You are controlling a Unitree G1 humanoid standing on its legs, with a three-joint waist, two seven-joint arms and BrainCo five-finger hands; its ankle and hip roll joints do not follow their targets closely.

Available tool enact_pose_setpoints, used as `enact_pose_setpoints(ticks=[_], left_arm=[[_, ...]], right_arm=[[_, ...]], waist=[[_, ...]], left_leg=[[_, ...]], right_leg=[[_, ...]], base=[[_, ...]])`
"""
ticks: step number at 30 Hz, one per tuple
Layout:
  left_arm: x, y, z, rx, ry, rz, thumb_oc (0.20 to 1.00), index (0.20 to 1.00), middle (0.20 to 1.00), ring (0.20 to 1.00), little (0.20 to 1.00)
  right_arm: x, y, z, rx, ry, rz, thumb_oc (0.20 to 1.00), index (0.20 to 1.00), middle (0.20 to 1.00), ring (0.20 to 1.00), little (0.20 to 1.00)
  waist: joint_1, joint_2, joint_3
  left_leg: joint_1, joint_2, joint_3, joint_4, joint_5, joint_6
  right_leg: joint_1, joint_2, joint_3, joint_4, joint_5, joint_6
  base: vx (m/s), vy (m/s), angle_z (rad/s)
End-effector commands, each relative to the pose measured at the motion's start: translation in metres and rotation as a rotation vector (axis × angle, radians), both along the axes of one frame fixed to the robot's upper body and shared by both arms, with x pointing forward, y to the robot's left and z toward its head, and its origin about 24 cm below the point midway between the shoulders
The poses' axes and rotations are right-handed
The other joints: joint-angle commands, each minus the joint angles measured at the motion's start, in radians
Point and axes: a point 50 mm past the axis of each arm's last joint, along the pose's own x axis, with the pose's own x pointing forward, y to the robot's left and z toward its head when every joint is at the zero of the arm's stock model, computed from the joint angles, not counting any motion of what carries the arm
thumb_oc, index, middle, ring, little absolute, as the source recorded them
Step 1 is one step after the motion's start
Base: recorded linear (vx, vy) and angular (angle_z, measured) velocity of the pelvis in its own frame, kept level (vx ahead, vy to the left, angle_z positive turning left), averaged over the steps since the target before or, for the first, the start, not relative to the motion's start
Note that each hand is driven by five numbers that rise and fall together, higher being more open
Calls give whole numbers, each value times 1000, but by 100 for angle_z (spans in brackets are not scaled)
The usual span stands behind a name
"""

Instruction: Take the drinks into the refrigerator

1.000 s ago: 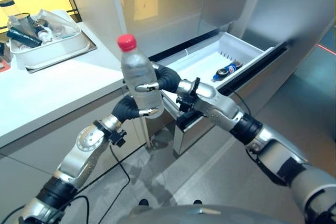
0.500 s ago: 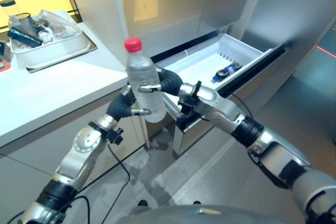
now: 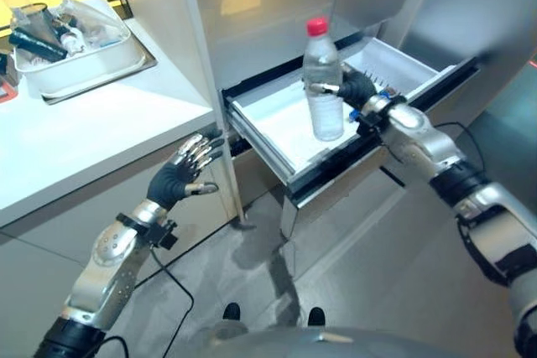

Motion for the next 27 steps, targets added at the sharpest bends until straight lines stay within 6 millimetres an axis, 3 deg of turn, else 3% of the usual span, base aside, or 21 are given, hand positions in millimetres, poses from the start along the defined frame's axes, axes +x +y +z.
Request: enact_pose_setpoints(ticks=[1,6,10,11,15,16,18,20,22,24,25,27], left_arm=[[1,3,45,35,-210,-34,1000,1000,1000,1000,1000],[0,5,49,17,-216,-28,1000,1000,1000,1000,1000],[1,4,50,16,-226,-23,1000,1000,1000,1000,1000],[2,3,54,22,-252,-26,1000,1000,1000,1000,1000],[3,-2,55,19,-265,-38,1000,1000,1000,1000,1000],[3,-2,55,19,-265,-38,1000,1000,1000,1000,1000],[4,-6,54,25,-264,-62,1000,1000,1000,1000,1000],[4,-7,54,27,-266,-69,1000,1000,1000,1000,1000],[7,-11,55,24,-273,-92,1000,1000,1000,1000,1000],[7,-13,56,25,-279,-101,1000,1000,1000,1000,1000],[8,-16,56,23,-283,-113,1000,1000,1000,1000,1000],[9,-18,57,22,-288,-123,1000,1000,1000,1000,1000]], right_arm=[[-3,13,133,84,-451,11,200,200,200,200,200],[2,-6,154,-65,-502,-124,200,200,200,200,200],[6,-20,151,-167,-499,-201,200,200,200,200,200],[8,-24,141,-285,-479,-217,200,200,200,200,200],[13,-35,110,-418,-393,-223,200,200,200,200,200],[13,-35,110,-418,-393,-223,200,200,200,200,200],[12,-48,83,-554,-330,-219,200,200,200,200,200],[11,-53,75,-586,-307,-228,200,200,200,200,200],[10,-72,47,-663,-234,-271,200,200,200,200,200],[9,-76,39,-689,-221,-279,200,200,200,200,200],[7,-86,23,-697,-175,-306,200,200,200,200,200],[6,-96,14,-705,-141,-346,200,200,200,200,200]], waist=[[32,-78,37],[58,-82,69],[70,-79,81],[75,-74,94],[79,-61,112],[78,-61,112],[80,-46,130],[81,-42,134],[84,-29,144],[86,-24,148],[87,-13,159],[87,-2,167]], left_leg=[[21,-117,-8,35,-107,113],[-54,-115,-29,39,-79,112],[-91,-111,-49,29,-54,105],[-105,-106,-61,18,-38,98],[-127,-107,-84,11,-23,90],[-127,-107,-85,11,-23,90],[-137,-107,-93,9,-15,86],[-140,-107,-97,8,-14,85],[-145,-108,-109,7,-9,81],[-148,-108,-112,7,-8,80],[-154,-108,-120,7,-4,78],[-161,-110,-126,8,1,77]], right_leg=[[38,12,-27,48,-126,8],[-45,8,-42,83,-125,7],[-94,7,-63,115,-135,4],[-115,6,-82,133,-146,-1],[-133,5,-110,141,-155,-3],[-133,5,-111,141,-155,-3],[-143,5,-121,146,-159,-4],[-144,4,-125,147,-161,-4],[-144,2,-141,148,-166,-3],[-145,2,-146,151,-168,-3],[-155,-1,-154,160,-172,-5],[-163,-5,-161,168,-175,-7]], base=[[-43,-2,8],[-38,-24,15],[2,-46,23],[18,-60,31],[30,-61,32],[13,-40,17],[2,-29,13],[2,-41,10],[5,-77,10],[-13,-41,19],[-43,-41,22],[-44,-44,21]])
